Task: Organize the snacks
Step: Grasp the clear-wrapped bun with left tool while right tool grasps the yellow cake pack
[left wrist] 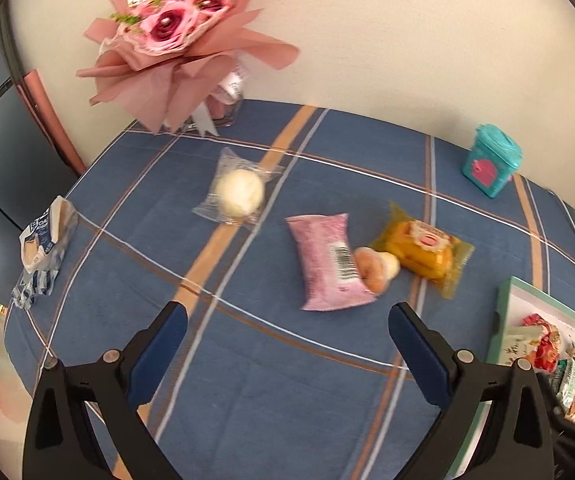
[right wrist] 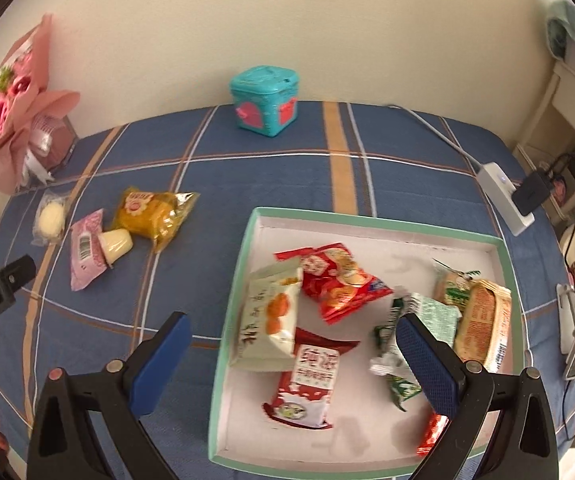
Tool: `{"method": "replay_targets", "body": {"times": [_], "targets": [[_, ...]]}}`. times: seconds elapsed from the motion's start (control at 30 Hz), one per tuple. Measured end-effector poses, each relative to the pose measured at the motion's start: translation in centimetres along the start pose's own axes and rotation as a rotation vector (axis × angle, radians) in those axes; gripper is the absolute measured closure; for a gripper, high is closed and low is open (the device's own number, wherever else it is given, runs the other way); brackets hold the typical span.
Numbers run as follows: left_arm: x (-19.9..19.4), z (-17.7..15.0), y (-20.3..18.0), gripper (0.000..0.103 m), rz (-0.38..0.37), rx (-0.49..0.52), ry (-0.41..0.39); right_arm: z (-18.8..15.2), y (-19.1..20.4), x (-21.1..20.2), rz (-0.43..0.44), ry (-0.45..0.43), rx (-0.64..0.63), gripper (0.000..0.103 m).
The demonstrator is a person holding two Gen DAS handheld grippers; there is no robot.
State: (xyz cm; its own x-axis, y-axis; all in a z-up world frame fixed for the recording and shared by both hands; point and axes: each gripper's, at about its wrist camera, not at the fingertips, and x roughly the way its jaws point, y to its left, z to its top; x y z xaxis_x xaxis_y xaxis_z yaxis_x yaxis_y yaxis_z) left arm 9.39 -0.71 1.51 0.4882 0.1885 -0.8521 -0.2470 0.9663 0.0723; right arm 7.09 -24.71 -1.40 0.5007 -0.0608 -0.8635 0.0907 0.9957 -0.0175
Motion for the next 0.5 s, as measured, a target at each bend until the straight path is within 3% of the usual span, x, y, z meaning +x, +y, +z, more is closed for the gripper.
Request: {"method": "replay_targets", "body": {"times": [0.37,0.5], "targets": [[0.5,1.7,6.8,0.003,-0.041,-0.108,-0.028,-0.5,4.8,0.2,0.090,-0.001,-0.056,0.000],[1.0,2.6,8.1,0.003,-0.058,-0.105,-0.037,-0.6,5.8,0.9,0.123,0.023,-0.064,0.000]]}}
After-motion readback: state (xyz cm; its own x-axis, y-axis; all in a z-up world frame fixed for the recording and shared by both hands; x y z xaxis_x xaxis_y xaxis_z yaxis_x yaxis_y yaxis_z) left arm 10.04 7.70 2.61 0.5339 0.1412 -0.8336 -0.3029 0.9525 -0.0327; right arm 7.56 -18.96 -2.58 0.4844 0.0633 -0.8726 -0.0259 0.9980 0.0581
